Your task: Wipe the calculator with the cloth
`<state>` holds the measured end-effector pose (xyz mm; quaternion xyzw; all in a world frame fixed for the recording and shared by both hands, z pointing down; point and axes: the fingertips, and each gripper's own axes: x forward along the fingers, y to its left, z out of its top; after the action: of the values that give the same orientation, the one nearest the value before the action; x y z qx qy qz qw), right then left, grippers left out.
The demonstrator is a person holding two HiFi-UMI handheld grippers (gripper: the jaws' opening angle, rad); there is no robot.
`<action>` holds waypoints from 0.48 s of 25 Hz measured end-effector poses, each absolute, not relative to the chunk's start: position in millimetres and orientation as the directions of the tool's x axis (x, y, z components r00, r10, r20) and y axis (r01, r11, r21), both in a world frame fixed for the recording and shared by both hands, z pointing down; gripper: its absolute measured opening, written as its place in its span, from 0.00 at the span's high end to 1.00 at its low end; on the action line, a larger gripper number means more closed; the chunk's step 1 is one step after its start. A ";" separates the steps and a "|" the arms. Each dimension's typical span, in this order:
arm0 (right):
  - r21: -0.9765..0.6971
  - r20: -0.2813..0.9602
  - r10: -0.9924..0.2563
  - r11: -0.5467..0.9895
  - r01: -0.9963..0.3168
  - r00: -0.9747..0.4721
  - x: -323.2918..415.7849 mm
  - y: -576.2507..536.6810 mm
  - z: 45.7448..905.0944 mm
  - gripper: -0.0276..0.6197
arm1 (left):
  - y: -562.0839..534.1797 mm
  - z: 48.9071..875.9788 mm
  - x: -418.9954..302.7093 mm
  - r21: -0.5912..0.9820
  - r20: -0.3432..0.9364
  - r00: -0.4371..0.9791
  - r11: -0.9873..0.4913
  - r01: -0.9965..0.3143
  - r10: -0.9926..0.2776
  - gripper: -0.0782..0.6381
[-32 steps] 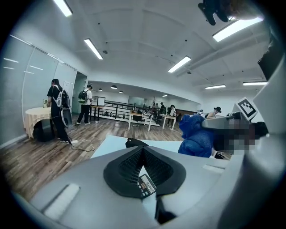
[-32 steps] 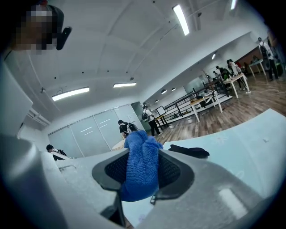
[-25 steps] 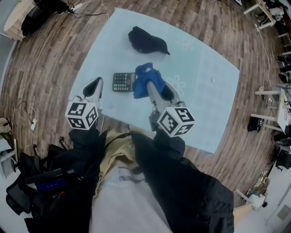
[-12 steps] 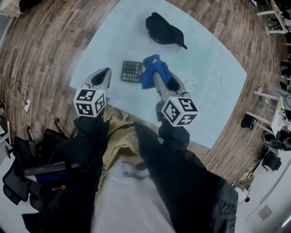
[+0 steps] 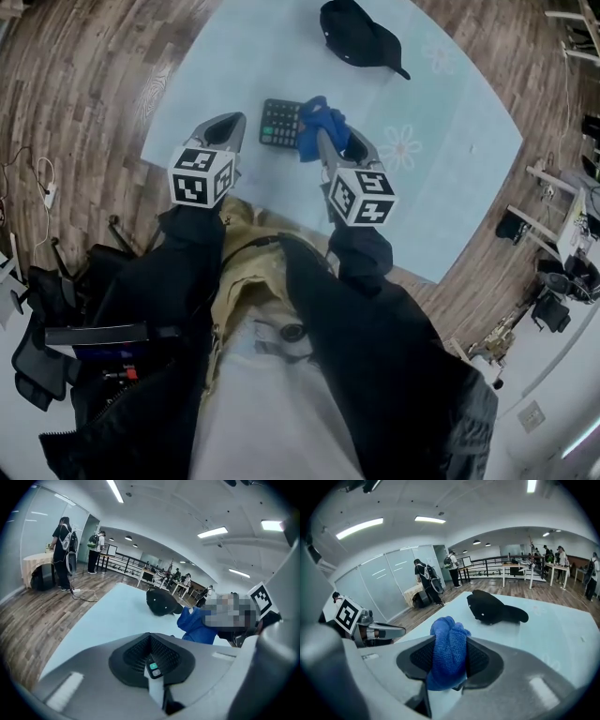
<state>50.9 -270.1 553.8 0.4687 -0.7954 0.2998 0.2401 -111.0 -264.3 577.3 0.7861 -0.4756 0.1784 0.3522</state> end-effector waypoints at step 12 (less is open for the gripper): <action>0.071 0.711 -0.615 0.544 -0.836 -0.340 40.8 -312.3 594.8 0.73 | -270.9 606.9 -110.2 0.408 0.652 0.497 -0.288 -0.866 -0.572 0.89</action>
<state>40.8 -312.3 594.8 0.4513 -0.8038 0.1554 0.3550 -110.2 -270.9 606.9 0.7785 -0.4620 0.1946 0.3776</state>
